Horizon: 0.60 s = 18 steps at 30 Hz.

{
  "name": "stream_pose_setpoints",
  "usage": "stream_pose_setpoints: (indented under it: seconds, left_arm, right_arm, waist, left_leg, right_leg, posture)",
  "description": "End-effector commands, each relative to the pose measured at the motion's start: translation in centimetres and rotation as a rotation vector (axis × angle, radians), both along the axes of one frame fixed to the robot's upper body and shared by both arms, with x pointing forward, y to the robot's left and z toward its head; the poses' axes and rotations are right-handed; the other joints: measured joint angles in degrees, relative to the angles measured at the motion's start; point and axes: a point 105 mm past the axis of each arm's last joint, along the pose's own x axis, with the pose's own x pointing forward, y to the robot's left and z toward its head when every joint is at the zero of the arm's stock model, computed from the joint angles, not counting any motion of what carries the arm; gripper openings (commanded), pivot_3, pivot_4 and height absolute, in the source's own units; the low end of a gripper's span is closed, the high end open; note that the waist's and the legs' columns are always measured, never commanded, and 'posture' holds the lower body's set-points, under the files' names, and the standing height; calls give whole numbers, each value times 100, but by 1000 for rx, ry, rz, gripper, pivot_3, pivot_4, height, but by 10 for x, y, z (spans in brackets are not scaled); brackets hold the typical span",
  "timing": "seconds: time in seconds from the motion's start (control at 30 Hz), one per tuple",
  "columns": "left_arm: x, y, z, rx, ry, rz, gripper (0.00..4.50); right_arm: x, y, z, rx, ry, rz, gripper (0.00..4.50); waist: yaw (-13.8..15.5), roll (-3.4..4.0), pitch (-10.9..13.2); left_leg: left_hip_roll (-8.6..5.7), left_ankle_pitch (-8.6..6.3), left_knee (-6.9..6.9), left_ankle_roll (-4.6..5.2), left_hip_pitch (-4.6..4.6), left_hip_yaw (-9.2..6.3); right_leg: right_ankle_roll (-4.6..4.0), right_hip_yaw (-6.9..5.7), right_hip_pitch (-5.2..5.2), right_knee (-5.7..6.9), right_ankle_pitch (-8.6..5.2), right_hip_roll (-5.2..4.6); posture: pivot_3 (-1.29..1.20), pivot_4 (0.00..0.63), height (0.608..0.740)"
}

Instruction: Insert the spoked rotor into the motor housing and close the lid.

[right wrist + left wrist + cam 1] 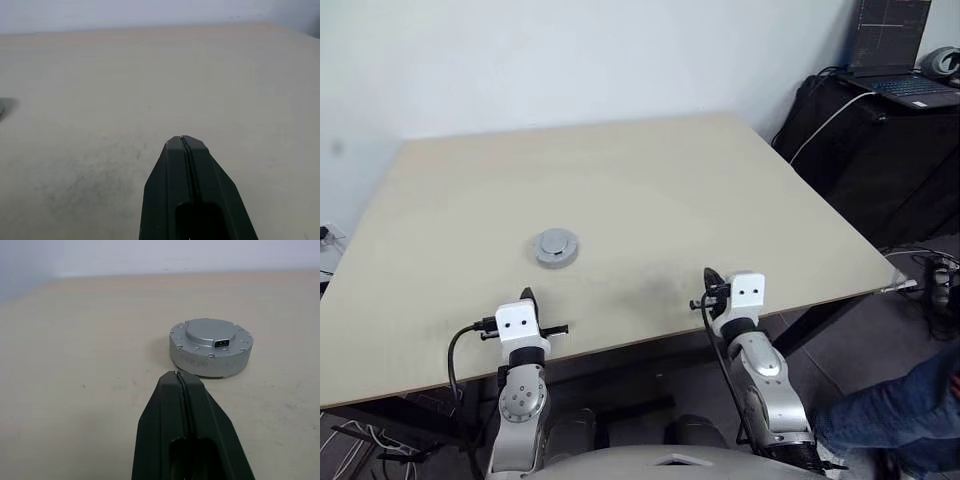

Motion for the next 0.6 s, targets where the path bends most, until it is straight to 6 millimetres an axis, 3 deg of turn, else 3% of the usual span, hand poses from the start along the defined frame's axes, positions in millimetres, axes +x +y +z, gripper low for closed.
stream_pose_setpoints:
  seconds: [0.03,0.6]
  left_arm:
    - [4,-2,11,-25,-50,9,26]
    - [6,-2,9,-61,-50,11,26]
  right_arm:
    - [5,0,13,25,-51,-3,0]
    - [7,2,6,90,-16,20,0]
  waist:
    - [0,0,-1]
    - [0,0,-4]
  left_leg:
    - [0,0,0,0,0,0]
    - [0,0,9,2,0,0]
  right_leg:
    - [0,0,0,0,0,0]
    - [3,-2,4,4,4,3]
  posture:
    - [0,0,740]
    - [0,0,740]
